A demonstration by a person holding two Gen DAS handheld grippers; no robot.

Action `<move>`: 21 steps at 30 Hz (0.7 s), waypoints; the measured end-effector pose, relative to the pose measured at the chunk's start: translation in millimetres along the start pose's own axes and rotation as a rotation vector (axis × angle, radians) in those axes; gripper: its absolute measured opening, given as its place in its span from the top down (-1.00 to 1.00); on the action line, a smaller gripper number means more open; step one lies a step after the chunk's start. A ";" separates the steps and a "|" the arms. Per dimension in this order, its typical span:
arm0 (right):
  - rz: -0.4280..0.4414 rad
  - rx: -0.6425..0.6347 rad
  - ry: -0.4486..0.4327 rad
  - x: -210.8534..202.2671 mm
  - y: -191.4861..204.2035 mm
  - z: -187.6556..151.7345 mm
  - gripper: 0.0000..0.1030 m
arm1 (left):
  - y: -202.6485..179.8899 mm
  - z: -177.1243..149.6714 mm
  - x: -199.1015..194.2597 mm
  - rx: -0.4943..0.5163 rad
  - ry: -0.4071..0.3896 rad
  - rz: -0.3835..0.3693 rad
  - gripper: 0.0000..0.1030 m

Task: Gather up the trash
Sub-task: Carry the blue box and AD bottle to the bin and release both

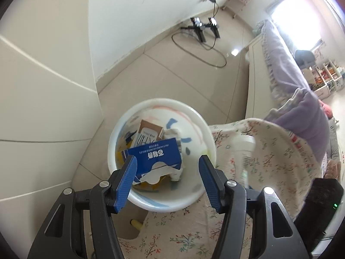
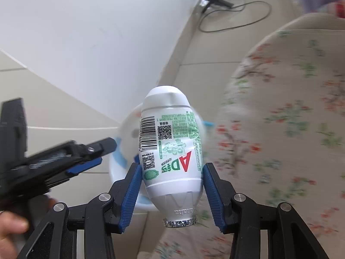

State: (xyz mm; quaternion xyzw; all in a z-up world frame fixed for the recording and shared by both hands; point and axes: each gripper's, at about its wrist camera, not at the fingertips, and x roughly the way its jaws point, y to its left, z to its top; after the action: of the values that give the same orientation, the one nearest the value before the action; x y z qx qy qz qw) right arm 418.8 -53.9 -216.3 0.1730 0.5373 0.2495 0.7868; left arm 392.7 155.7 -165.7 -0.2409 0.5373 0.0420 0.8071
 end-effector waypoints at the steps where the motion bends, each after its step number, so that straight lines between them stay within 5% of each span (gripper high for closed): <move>1: 0.000 -0.005 0.001 4.3 3.9 1.3 0.00 | -1.4 -0.1 -7.8 0.010 -0.026 0.007 -0.21; 5: 0.021 -0.014 -0.043 23.4 21.7 10.2 -0.05 | -5.6 1.1 -27.7 0.049 -0.083 0.040 -0.22; 7: 0.005 -0.027 -0.054 29.1 28.1 9.3 -0.44 | -4.9 0.3 -31.0 0.049 -0.094 0.053 -0.22; 14: -0.040 -0.033 0.002 33.0 17.7 9.5 -0.46 | -19.9 -10.8 -46.3 0.113 -0.093 0.053 -0.22; 21: -0.069 -0.086 -0.058 -41.9 22.2 -8.6 -0.46 | -43.6 -49.6 -88.2 0.174 -0.164 0.092 -0.37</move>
State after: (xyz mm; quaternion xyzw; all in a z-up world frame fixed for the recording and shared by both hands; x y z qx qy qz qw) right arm 393.7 -60.0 -175.6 0.1274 0.5088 0.2401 0.8169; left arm 328.0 112.6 -87.6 -0.1410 0.4816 0.0516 0.8634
